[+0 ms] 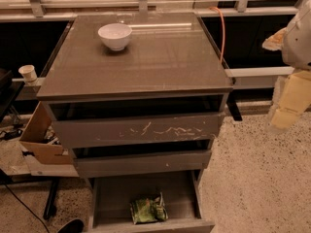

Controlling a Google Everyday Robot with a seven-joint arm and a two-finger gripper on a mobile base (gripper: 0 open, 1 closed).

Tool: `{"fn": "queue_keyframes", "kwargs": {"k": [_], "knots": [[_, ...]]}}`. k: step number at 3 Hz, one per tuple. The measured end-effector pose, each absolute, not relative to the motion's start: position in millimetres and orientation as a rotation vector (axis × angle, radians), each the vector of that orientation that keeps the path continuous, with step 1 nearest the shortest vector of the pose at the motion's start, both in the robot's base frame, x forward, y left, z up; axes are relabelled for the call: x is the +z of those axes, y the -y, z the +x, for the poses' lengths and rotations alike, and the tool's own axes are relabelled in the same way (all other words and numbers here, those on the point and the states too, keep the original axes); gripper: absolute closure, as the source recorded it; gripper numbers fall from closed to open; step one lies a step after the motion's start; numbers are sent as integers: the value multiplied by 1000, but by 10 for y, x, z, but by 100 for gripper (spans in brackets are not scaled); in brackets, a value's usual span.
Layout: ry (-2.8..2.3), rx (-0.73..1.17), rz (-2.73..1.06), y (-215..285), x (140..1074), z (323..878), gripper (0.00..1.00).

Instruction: Pick green jalapeno chip bag from bottom drawer and place on counter

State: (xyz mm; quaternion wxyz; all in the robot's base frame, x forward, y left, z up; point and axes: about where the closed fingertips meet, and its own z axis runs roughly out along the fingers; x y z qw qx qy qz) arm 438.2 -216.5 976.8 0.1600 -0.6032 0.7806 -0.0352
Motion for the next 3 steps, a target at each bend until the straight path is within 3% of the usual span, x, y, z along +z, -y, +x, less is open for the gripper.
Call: {"fn": "queue_keyframes", "kwargs": {"k": [2, 3], "knots": [[-2244, -75, -1704, 2133, 9523, 4298, 0], [-2257, -44, -1648, 2086, 9081, 4107, 19]]}}
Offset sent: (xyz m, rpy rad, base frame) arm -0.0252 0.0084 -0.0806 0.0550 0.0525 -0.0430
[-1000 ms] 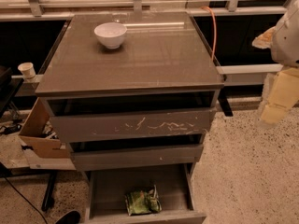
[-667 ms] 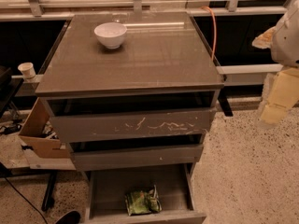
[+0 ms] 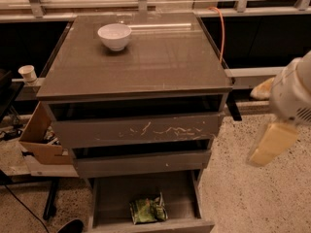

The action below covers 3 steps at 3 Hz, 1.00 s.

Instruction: Pick green jalapeno chip bag from bottom drawer and place on counter

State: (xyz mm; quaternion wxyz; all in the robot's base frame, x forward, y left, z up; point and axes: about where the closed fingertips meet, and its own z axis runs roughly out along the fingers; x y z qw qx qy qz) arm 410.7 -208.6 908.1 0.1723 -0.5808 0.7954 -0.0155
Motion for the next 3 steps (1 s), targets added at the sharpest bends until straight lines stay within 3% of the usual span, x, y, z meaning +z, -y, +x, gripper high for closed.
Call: {"fn": "queue_keyframes", "kwargs": {"k": [1, 2, 3], "knots": [[-2282, -1, -1582, 2045, 8500, 3941, 42], [-2373, 112, -1558, 1965, 7532, 3698, 73], [-2375, 110, -1563, 1971, 7540, 3674, 96]]}}
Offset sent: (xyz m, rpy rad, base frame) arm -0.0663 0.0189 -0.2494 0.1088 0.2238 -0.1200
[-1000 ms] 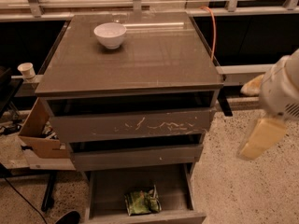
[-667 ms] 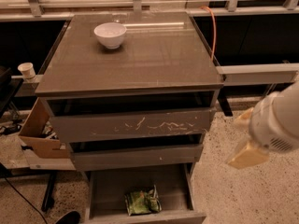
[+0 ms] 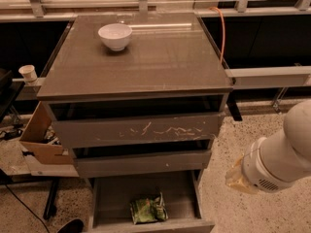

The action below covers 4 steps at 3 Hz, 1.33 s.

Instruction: Pick green jalapeno chip bag from bottom drawer and place on counter

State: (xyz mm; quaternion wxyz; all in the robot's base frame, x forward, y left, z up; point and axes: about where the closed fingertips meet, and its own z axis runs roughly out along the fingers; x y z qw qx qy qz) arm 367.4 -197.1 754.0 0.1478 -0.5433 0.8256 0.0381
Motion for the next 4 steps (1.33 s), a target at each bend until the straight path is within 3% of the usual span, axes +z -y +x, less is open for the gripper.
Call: {"fn": "queue_keyframes", "kwargs": {"k": [3, 4], "knots": [[-2282, 215, -1588, 1709, 6028, 3846, 100], [-2259, 209, -1549, 1677, 5925, 3970, 100]]}}
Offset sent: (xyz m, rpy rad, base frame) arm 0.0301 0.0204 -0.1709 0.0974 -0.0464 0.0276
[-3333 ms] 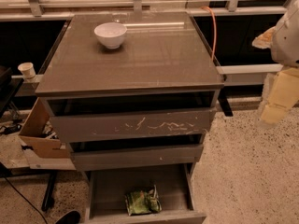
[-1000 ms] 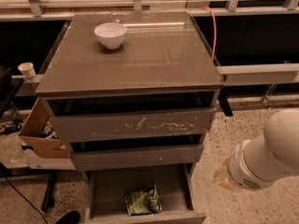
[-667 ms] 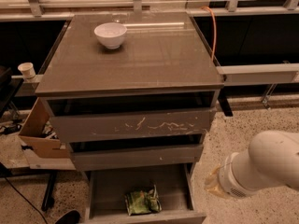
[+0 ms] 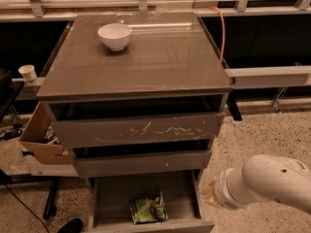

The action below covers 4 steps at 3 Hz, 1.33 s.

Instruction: Pick green jalapeno chip bag from bottom drawer and place on counter

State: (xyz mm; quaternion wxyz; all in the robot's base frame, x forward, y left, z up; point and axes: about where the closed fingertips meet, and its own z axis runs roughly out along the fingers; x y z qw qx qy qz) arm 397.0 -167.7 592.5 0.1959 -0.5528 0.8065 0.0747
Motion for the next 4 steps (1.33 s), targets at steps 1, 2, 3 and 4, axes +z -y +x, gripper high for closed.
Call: {"fn": "queue_keyframes", "kwargs": {"k": [1, 2, 3, 4], "knots": [[-2262, 209, -1555, 1680, 5943, 3953, 100], [-2229, 191, -1553, 1669, 5798, 3997, 100], [-2146, 186, -1561, 1575, 5371, 4114, 100], [-2105, 214, -1528, 1420, 4799, 4382, 100]]}}
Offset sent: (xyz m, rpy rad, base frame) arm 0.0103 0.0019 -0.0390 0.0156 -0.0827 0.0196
